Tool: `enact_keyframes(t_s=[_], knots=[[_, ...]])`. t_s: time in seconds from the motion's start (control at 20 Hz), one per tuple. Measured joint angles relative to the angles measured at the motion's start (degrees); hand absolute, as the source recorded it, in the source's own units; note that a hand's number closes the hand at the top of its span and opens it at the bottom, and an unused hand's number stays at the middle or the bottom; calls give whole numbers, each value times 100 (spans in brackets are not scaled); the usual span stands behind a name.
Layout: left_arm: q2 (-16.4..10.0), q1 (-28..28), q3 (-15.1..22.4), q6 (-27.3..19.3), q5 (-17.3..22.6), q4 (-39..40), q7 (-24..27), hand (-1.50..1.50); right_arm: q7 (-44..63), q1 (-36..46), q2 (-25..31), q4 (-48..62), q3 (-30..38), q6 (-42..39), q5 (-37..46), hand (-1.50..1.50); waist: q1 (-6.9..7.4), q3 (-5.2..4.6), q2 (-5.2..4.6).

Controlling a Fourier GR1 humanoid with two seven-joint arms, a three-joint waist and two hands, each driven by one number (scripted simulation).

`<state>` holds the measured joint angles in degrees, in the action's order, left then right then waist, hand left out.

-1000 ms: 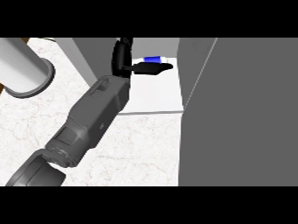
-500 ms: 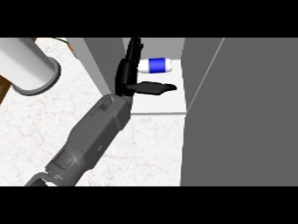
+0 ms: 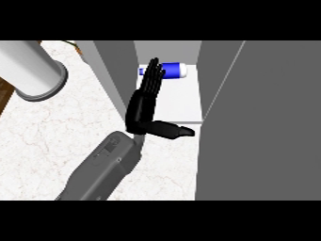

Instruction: Pick up the bottled water, place it into the cabinet and close the cabinet

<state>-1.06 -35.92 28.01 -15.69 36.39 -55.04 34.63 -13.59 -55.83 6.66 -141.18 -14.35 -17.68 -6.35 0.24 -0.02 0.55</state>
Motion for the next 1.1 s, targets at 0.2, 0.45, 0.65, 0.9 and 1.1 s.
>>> enact_keyframes(t_s=[0.2,0.45,0.65,0.9,1.1], knots=[[-250,704,279,52,-86,-1013,-223,150,-9,-54,108,-37,-80,-54,115,-150,14,1,1],[-616,1399,441,161,-46,-1953,-557,150,-75,-45,498,-95,-200,-404,312,150,13,0,-3],[-1009,1967,471,221,-28,-2611,-697,150,-73,-41,887,-128,-280,-726,395,150,26,-4,-4],[-1466,2669,338,223,7,-3314,-669,-150,-209,-102,1279,-154,-652,-1116,524,150,7,-6,12],[-1859,3242,115,316,143,-3828,-597,-150,-320,-107,1442,-183,-941,-1213,617,150,-5,-12,28]])
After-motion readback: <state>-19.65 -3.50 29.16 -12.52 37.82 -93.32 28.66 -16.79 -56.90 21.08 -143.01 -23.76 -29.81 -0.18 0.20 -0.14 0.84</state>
